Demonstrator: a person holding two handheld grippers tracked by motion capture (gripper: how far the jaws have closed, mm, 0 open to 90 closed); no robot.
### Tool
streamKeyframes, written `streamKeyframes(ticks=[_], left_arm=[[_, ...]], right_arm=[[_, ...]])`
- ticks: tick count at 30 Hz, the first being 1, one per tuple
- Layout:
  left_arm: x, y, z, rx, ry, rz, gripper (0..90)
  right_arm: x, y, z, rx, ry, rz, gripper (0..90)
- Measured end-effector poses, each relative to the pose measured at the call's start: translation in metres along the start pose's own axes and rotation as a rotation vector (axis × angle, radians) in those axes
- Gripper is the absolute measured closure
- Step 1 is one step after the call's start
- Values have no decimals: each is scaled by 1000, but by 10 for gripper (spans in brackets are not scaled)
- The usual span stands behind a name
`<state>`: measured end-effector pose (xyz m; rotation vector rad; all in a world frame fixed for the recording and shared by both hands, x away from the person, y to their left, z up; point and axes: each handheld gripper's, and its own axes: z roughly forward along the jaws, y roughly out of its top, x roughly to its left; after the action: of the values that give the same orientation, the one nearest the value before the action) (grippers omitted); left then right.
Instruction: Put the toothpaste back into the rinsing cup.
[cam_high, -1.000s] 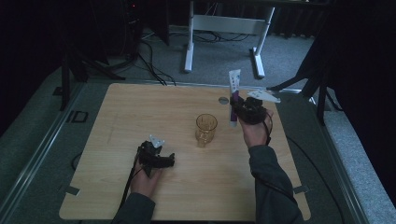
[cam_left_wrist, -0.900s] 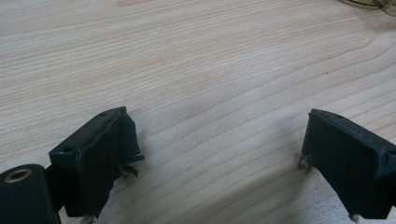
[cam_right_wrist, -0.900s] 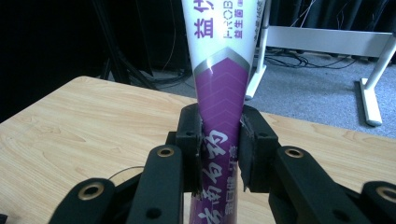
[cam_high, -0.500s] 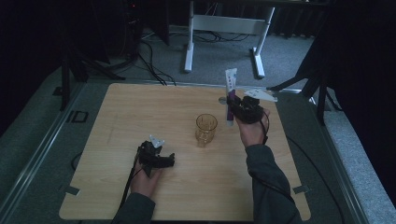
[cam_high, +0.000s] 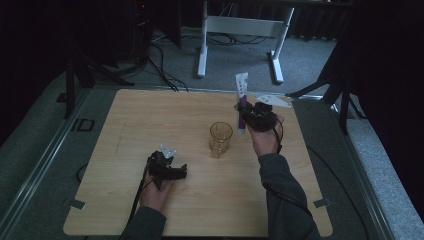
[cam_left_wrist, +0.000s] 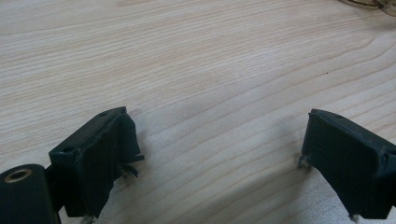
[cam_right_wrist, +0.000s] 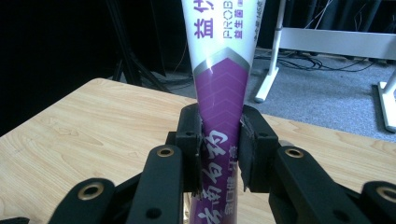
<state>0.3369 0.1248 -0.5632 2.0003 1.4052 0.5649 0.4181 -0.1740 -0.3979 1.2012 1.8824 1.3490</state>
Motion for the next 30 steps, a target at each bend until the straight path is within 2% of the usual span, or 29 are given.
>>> streamKeyframes(ticks=[30], left_arm=[[0, 0, 0, 0, 0, 0, 78]], right_arm=[[16, -2, 11, 10, 31, -7, 724]])
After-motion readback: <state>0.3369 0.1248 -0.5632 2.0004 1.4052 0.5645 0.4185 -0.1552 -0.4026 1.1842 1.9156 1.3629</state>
